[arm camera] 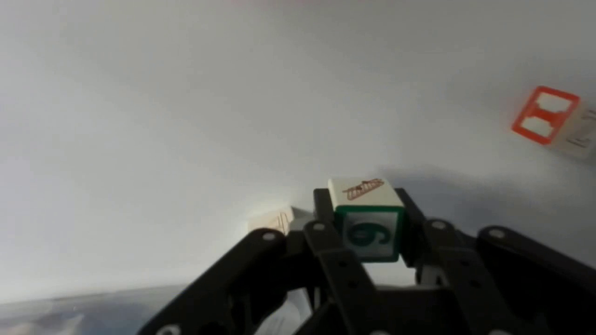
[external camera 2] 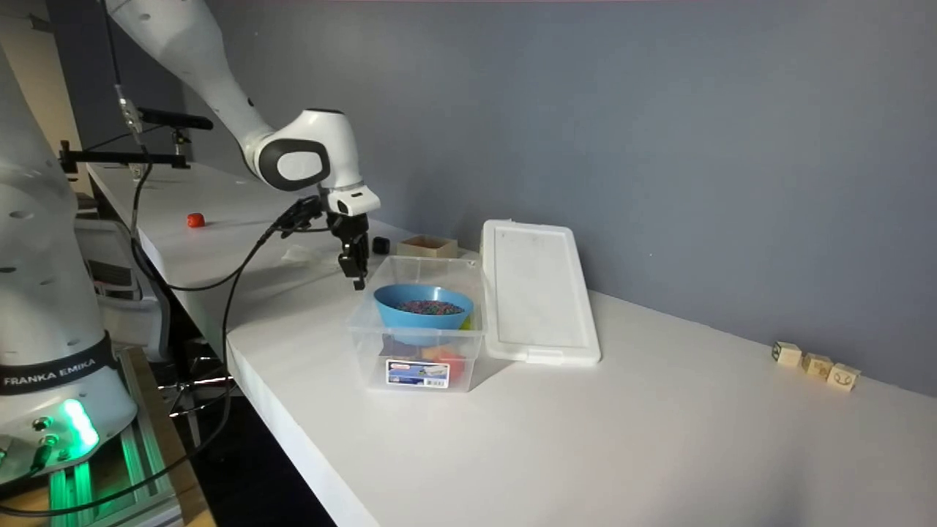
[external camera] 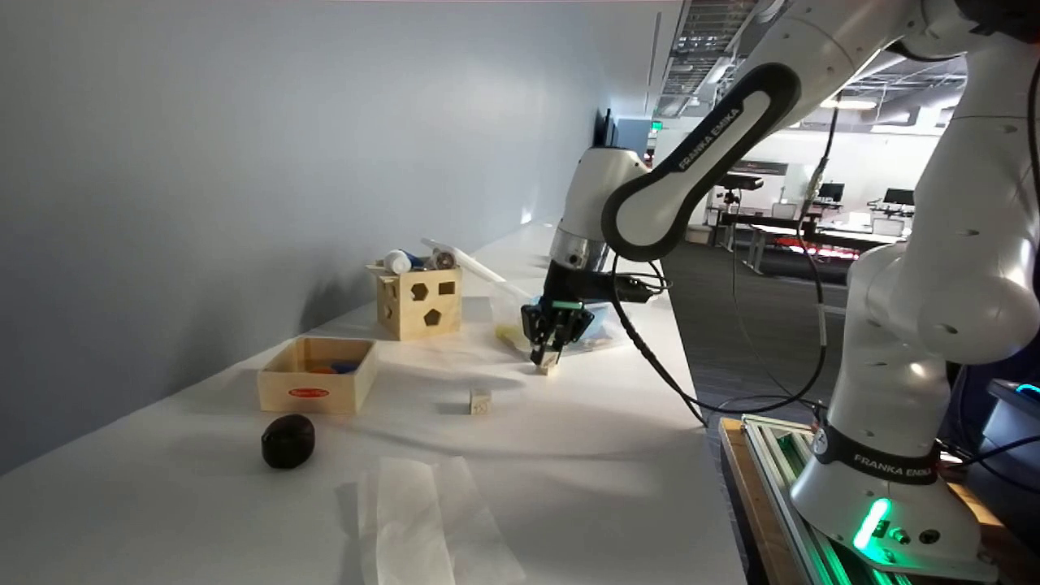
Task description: Put the cubes in the bowl
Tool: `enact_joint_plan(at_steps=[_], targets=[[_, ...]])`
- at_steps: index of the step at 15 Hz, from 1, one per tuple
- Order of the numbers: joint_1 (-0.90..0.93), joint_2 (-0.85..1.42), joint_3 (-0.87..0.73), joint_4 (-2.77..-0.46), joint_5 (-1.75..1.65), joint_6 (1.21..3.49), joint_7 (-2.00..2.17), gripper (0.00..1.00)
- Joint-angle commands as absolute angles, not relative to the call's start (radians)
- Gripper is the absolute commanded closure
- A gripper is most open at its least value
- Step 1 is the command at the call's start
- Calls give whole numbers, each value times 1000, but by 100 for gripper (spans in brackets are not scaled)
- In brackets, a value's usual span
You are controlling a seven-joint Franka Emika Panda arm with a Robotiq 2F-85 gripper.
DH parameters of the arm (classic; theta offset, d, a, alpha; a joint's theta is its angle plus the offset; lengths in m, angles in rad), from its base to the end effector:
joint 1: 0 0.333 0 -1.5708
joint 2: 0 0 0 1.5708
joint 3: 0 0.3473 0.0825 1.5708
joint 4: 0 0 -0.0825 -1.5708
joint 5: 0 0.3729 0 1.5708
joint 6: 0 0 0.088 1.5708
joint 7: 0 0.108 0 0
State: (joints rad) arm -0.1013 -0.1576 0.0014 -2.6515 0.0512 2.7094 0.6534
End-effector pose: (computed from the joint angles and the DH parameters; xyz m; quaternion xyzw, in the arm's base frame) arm 0.4245 -0.0443 0.3546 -0.9161 0.3860 -0.0999 0.0419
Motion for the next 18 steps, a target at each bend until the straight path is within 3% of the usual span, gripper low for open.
enact_joint_plan(at_steps=[1, 6, 18], targets=[[-136, -395, 2, -2684, 24, 2635, 658, 91], [-211, -496, -37, -2595, 78, 2584, 633, 91], [-208, -183, -116, -2476, 115, 2590, 396, 91]])
